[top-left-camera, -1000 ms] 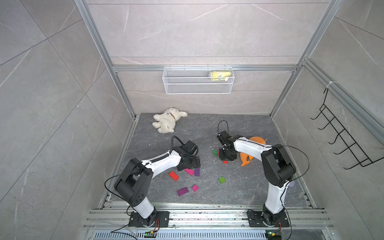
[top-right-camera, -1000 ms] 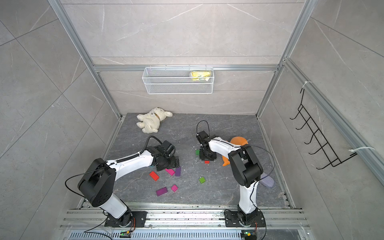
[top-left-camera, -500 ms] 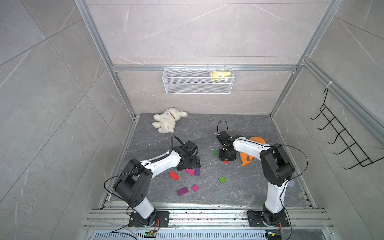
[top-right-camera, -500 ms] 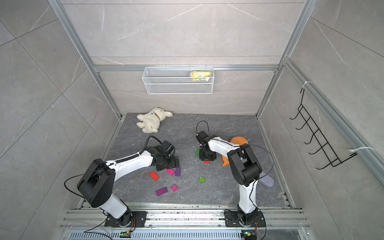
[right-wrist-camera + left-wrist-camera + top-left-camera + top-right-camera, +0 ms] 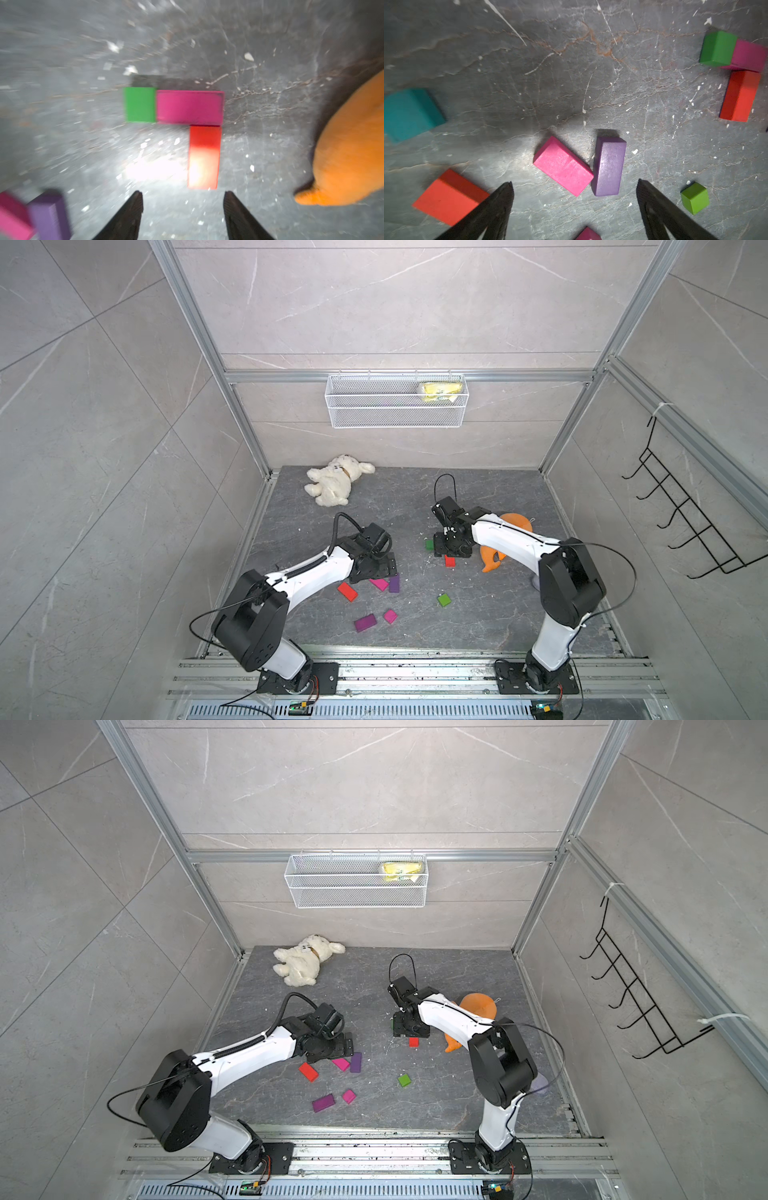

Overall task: Assemble the number 7 with building blocks
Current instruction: Assemble the building block at the center of the board, then pick up the building block from the center of the board.

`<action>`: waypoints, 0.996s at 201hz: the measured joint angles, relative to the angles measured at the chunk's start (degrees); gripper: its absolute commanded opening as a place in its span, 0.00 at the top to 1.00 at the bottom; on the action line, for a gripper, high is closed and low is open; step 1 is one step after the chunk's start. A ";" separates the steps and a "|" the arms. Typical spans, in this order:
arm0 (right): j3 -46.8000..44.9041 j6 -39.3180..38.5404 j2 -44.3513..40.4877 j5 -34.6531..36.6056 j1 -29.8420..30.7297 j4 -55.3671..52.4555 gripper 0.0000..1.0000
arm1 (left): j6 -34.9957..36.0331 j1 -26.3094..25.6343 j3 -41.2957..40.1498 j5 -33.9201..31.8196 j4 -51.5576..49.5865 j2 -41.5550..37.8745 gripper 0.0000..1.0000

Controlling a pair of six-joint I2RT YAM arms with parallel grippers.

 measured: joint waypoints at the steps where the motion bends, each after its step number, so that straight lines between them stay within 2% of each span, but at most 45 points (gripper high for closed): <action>1: 0.04 0.09 -0.15 0.00 0.09 -0.04 0.35 | 0.00 0.00 -0.04 -0.11 -0.04 -0.17 0.02; 22: 0.98 2.38 -3.23 0.61 4.00 -0.81 0.35 | -0.42 0.00 -1.09 -3.65 -2.32 -6.51 0.00; 49: 1.27 6.08 -2.86 1.33 11.52 -1.79 0.36 | -1.81 0.66 -3.45 -7.48 -5.97 -15.50 0.01; 86: 1.92 11.78 0.94 1.92 19.89 -2.54 0.37 | -3.78 5.70 -7.43 -8.17 -10.91 -21.73 0.01; 139: 6.82 17.94 7.08 3.74 23.96 -3.13 0.37 | -4.66 9.77 -11.54 -7.10 -13.25 -25.83 0.01; 200: 13.70 20.98 13.97 4.76 25.44 -3.67 0.37 | -4.37 10.43 -12.68 -4.66 -13.11 -27.04 0.01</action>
